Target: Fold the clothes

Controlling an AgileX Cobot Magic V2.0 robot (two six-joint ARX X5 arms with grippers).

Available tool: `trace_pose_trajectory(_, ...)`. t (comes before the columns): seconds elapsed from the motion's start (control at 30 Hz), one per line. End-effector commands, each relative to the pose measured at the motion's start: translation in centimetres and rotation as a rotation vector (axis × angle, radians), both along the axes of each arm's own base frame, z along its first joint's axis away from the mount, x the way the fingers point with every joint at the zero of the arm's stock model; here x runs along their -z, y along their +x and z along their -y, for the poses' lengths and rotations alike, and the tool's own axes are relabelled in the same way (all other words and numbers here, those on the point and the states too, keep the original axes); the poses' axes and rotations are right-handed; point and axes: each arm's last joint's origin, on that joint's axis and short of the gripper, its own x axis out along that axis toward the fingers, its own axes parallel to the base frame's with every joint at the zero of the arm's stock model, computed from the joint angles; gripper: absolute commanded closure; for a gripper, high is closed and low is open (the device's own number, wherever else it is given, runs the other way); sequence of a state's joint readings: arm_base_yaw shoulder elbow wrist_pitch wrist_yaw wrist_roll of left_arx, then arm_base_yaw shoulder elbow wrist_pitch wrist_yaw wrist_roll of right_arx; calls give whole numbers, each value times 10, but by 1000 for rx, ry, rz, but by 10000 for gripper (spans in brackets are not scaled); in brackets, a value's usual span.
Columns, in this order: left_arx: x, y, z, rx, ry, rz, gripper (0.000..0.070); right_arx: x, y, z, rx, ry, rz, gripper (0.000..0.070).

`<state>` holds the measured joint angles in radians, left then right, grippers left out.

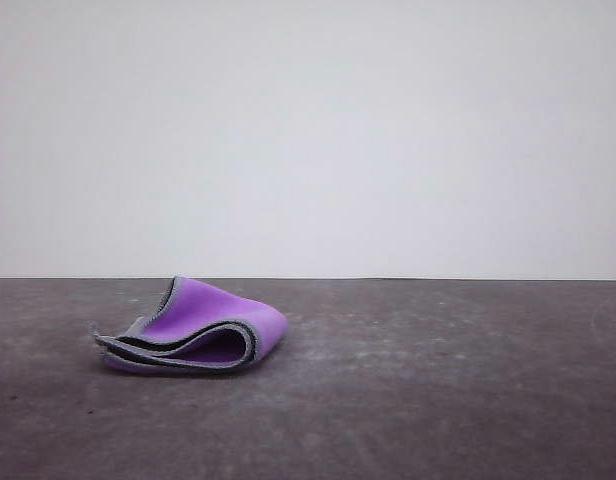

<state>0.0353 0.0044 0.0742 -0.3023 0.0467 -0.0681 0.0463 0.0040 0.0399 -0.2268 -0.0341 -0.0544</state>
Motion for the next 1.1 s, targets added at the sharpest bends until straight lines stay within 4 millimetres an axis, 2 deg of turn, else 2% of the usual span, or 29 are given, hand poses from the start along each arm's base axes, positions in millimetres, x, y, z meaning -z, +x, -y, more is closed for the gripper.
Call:
trace_pose_trajectory(0.0, 7, 1, 0, -2, 2, -29, 699, 2, 1, 0, 0, 12, 3, 700)
trace_pose_trajectory(1.07, 7, 1, 0, -2, 2, -29, 699, 1, 1, 0, 0, 12, 3, 700)
